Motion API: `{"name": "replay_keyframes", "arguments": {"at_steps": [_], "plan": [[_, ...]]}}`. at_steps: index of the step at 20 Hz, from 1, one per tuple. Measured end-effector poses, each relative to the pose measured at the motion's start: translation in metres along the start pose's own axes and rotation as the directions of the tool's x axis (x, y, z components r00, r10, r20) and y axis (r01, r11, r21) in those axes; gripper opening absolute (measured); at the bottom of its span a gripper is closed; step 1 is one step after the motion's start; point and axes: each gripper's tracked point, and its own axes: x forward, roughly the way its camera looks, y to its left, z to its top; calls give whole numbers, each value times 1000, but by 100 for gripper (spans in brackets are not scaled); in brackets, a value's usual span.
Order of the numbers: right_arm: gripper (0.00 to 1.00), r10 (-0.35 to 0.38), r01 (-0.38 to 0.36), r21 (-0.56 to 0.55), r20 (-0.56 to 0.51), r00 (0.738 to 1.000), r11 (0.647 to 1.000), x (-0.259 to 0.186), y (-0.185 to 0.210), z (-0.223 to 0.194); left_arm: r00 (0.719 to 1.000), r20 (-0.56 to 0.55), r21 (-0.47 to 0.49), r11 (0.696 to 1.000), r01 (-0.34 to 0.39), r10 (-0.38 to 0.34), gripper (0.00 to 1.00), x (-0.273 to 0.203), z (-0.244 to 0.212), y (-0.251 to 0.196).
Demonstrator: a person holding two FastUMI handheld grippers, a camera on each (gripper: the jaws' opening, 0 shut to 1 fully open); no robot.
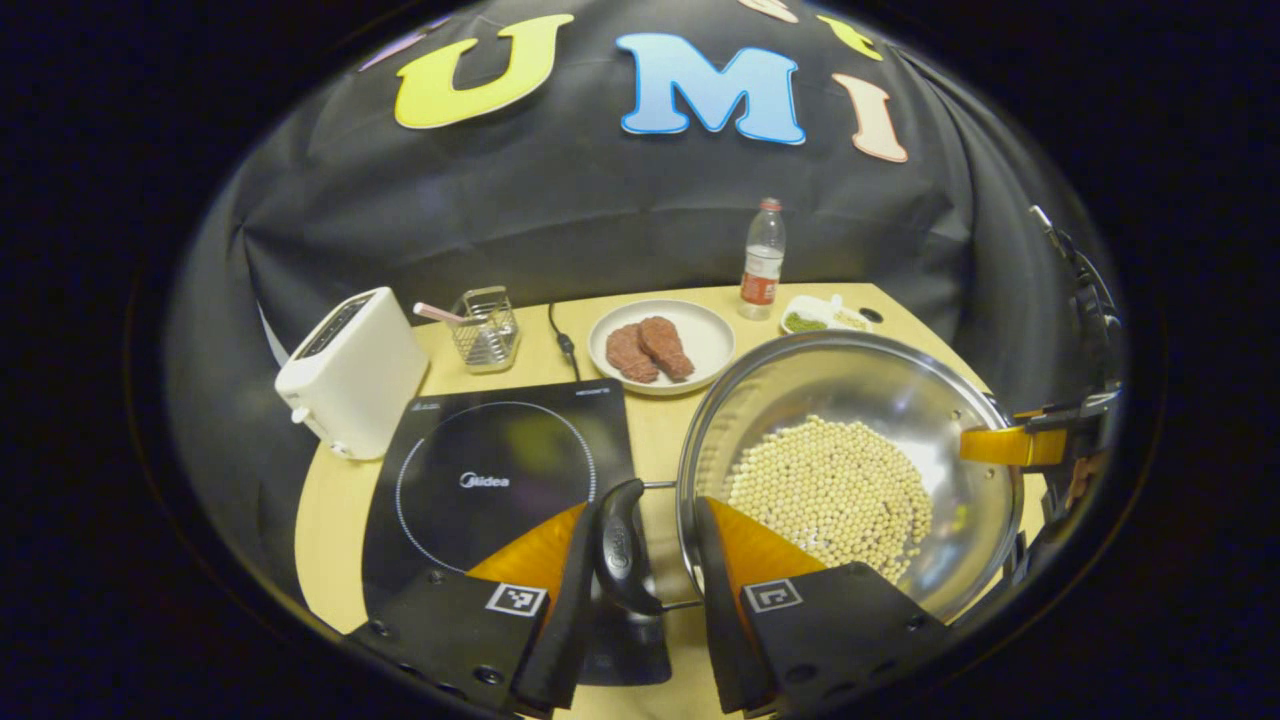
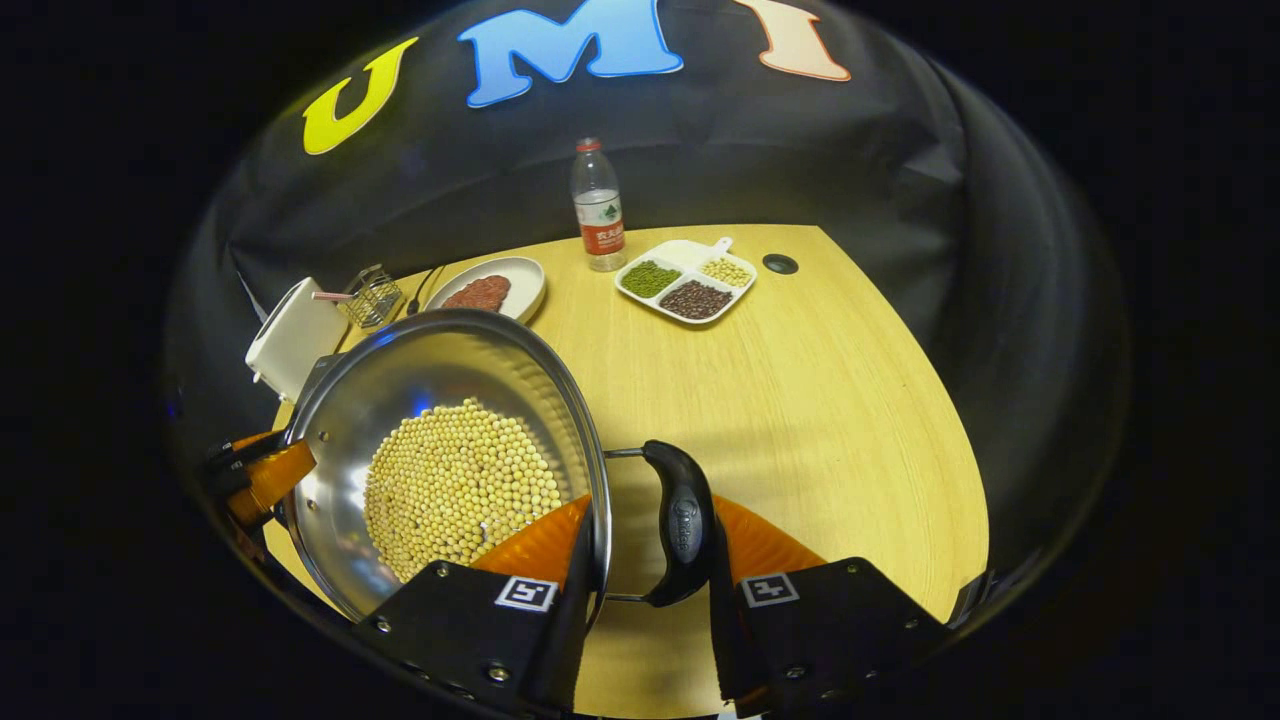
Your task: First push the handle of the pot to place it horizontally, then grasp the pot with both hands and set it on the induction cooktop.
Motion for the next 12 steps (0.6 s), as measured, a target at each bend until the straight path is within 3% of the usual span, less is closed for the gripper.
{"name": "replay_keyframes", "arguments": {"at_steps": [1, 2, 5, 6, 12], "plan": [[52, 5, -5, -2, 2, 1000, 1000, 0, 9, 1, 1000, 2, -3, 1000, -4, 4, 54, -3, 0, 9], [52, 10, -10, -4, 3, 1000, 1000, 0, 18, 1, 1000, 0, -5, 1000, -9, 9, 60, -5, -1, 18], [52, 27, -27, -2, 3, 1000, 1000, 1, 46, 1, 1000, 0, -2, 1000, -26, 26, 54, -13, -1, 48], [52, 32, -32, -1, 1, 999, 999, 2, 54, 0, 1000, 0, -1, 1000, -30, 30, 61, -15, -1, 57], [52, 50, -50, 19, -6, 999, 999, -3, 98, -7, 999, -14, 12, 999, -40, 40, 61, -31, -4, 103]]}}
